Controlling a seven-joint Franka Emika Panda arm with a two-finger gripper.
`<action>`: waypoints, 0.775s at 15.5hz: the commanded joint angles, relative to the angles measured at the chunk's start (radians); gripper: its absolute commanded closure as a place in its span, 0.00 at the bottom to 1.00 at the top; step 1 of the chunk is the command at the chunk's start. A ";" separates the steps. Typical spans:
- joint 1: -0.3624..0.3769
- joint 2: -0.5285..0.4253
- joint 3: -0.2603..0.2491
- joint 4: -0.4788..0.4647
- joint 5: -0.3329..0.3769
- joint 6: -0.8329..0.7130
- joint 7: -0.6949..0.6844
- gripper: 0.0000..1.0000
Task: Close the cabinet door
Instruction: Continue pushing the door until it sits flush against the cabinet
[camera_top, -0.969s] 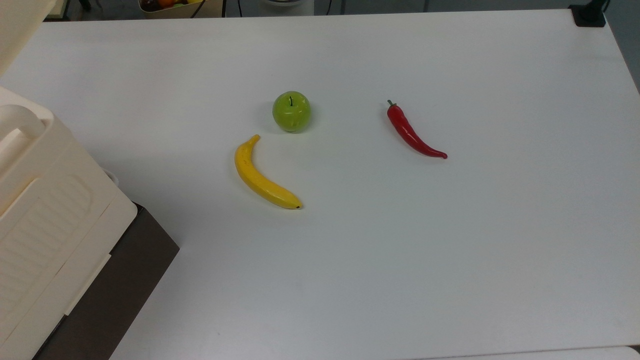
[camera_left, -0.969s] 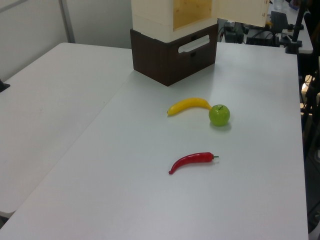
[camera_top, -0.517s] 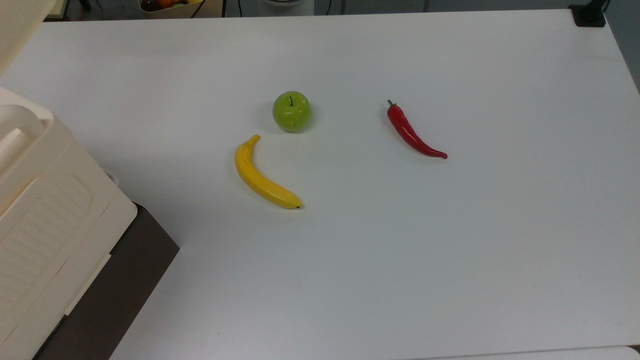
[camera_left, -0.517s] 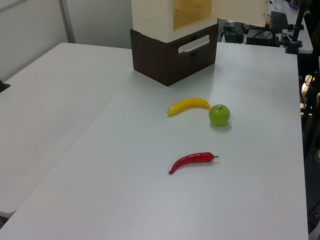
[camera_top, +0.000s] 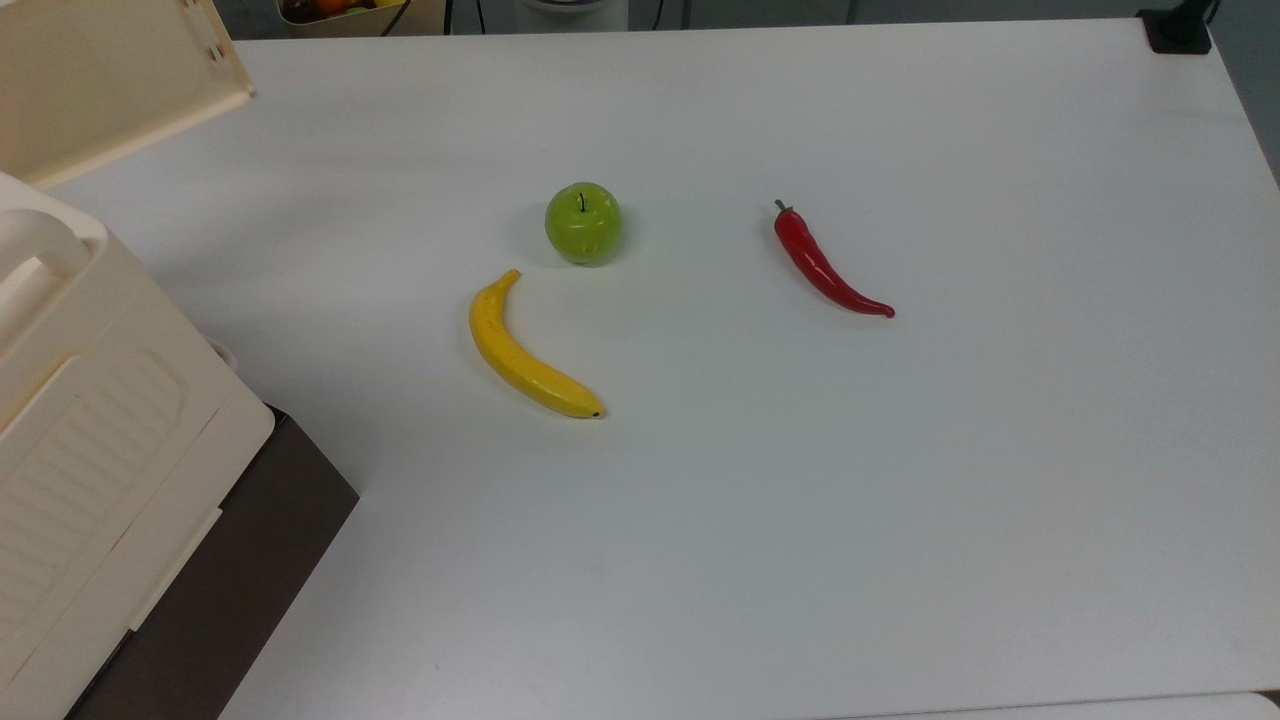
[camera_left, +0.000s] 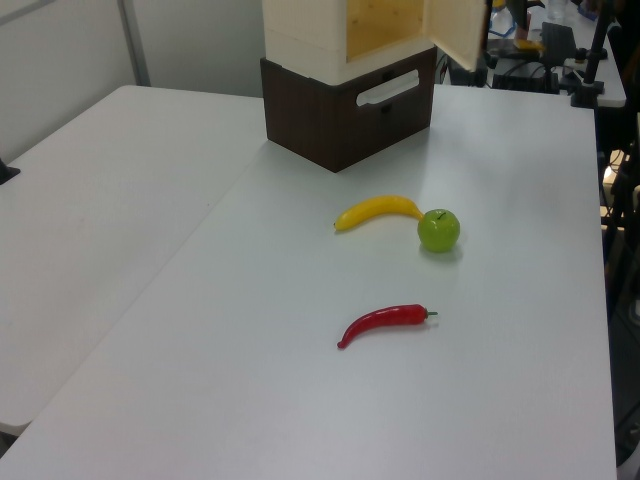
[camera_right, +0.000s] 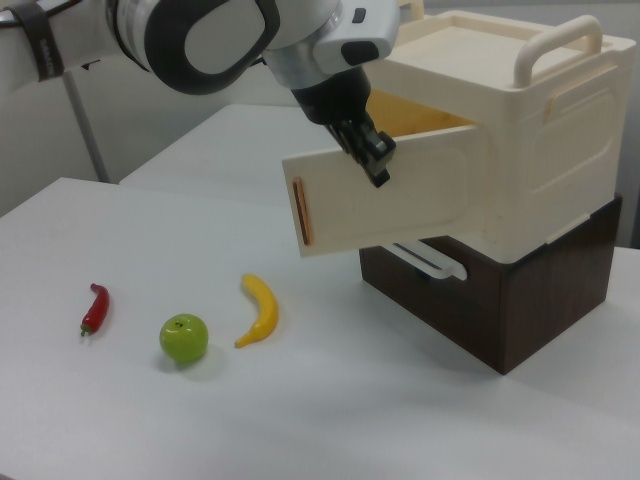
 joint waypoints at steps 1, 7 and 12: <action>0.056 0.052 -0.002 0.003 0.026 0.171 0.083 1.00; 0.082 0.124 -0.004 0.002 0.023 0.423 0.169 1.00; 0.085 0.135 -0.004 -0.001 0.016 0.422 0.167 1.00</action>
